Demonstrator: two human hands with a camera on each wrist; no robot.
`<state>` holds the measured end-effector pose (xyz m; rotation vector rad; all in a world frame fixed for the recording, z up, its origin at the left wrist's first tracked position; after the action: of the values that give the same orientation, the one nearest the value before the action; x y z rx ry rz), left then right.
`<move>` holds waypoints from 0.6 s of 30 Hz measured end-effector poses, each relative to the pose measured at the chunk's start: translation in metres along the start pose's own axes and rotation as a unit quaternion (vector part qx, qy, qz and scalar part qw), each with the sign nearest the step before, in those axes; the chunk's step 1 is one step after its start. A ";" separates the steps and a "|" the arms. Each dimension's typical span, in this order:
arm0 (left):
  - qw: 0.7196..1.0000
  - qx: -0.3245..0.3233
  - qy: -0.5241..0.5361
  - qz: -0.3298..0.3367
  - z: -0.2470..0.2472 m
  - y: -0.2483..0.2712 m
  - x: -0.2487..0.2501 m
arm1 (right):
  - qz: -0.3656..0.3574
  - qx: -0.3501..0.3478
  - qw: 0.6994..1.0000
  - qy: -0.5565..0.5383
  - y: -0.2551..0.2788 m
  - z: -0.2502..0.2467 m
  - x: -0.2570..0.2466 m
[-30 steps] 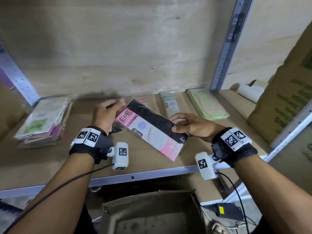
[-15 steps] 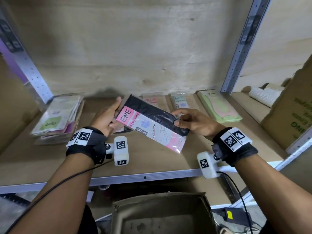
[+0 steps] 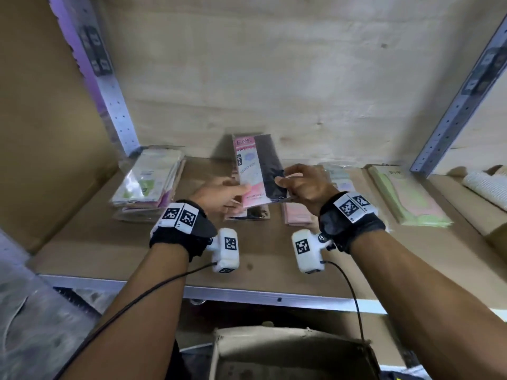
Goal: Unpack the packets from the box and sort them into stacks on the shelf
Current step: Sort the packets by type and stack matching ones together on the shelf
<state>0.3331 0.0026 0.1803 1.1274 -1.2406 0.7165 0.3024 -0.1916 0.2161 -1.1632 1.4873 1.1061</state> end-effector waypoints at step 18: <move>0.982 0.131 -0.134 0.034 -0.036 -0.012 -0.015 | 0.053 0.017 0.899 0.435 -0.029 0.036 0.015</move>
<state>0.3532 0.0344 0.1643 1.4397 -1.4464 0.8165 0.3338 -0.1628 0.1923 -1.6826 2.2467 0.6136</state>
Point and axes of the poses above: each hand's wrist, its own y-axis away from the middle knuckle, its own z-axis out of the palm, x = y × z, the point moved 10 cm from there along -y, towards the middle knuckle, and after that the axes turned 8 degrees about y, right-handed, at the moved point
